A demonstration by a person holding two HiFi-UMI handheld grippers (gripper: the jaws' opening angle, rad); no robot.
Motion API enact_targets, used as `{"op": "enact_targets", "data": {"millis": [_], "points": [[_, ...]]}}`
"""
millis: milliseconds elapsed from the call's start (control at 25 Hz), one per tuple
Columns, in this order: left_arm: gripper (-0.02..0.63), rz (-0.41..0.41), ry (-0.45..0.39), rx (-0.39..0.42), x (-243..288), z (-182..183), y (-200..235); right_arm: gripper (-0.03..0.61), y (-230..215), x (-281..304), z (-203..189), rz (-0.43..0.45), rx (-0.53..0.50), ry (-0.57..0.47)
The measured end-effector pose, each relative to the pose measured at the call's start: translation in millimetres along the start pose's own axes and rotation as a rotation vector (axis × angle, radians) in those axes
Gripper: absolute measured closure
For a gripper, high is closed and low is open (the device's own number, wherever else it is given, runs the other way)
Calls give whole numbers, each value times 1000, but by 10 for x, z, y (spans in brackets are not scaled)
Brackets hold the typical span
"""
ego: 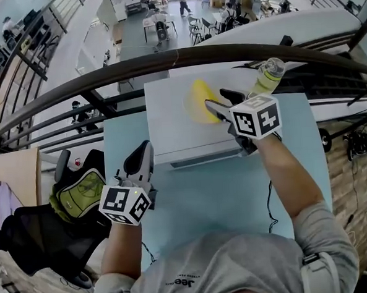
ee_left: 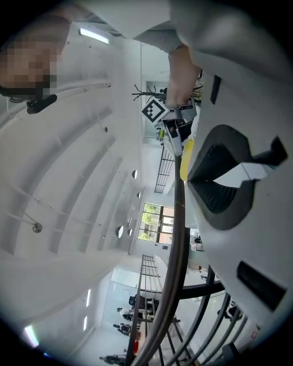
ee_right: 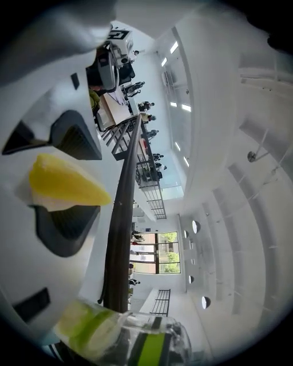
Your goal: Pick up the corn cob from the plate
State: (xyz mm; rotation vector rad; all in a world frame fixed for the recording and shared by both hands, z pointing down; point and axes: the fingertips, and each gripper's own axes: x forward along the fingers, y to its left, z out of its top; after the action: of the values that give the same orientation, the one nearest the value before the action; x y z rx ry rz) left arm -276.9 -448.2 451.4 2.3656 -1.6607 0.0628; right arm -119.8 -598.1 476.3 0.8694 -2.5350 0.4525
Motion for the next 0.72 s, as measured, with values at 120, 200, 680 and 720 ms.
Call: {"op": "enact_targets", "data": {"millis": [120,200,680,720], "points": [[606,-8,7,-37,114,-19,82,301,-13,166,-35,10,-11,39],[606,-5,14,-33,181,-31,144,287,-6,274,-64,21,-19,68],[606,-13,30,30,385,-132,171,262,73,575,-291,67,-89,258],[606,-14,33,26,383,-147,169,262,74,585,-312,64,-95,266]]}}
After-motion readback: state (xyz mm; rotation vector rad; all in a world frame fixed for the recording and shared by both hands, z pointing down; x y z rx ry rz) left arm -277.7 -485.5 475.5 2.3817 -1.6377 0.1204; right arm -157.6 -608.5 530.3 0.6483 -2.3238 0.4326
